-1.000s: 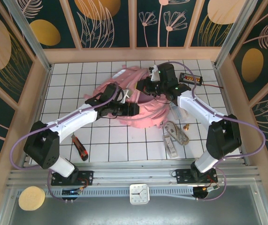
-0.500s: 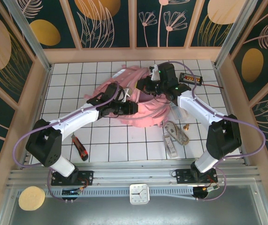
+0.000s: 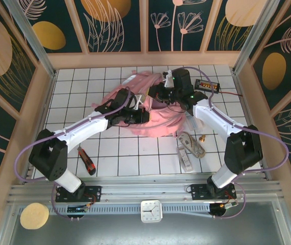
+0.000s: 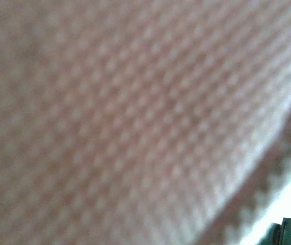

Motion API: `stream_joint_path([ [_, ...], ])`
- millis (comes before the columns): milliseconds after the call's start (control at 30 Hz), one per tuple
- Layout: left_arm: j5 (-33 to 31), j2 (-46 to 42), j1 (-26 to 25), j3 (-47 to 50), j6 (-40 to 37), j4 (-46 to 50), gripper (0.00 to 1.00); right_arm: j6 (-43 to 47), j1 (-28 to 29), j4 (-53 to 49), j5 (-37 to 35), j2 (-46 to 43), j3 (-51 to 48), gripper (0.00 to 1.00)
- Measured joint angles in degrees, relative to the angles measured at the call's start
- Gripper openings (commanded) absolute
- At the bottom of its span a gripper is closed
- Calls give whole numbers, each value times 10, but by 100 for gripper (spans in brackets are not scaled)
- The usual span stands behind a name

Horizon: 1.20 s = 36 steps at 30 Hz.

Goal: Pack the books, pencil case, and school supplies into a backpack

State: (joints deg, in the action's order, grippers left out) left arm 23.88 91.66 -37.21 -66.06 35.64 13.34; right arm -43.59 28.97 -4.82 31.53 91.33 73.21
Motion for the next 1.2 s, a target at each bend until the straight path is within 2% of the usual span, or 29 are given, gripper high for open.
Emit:
stream_joint_path([
  [233,-46,-23,-4,-2,-25,62,0,27,-2,-31,-12,0,0,0],
  [400,-94,-83,-5,7,-38,118,0,42,-13,-45,-15,-5,-11,0],
  [533,-149,-131,8,33,-37,155,0,57,-17,-62,-17,-5,-11,0],
  [700,-186,-135,25,70,-43,186,0,62,-19,-68,-17,-9,-11,0],
  [733,-183,-135,27,77,-45,185,2,62,-19,-68,-17,-9,-11,0],
  [800,-160,-136,28,89,-52,168,47,62,-19,-69,-17,-10,-11,0],
  [867,-121,-138,28,96,-50,130,68,62,-19,-71,-17,-10,-10,0],
  [967,-64,-139,27,97,-41,64,69,62,-16,-72,-17,-10,-9,0],
  [1067,-25,-132,20,91,-24,22,64,62,-12,-78,-19,-10,-2,0],
  [1200,-12,-92,-4,49,-6,22,62,62,-9,-97,-25,-6,18,0],
])
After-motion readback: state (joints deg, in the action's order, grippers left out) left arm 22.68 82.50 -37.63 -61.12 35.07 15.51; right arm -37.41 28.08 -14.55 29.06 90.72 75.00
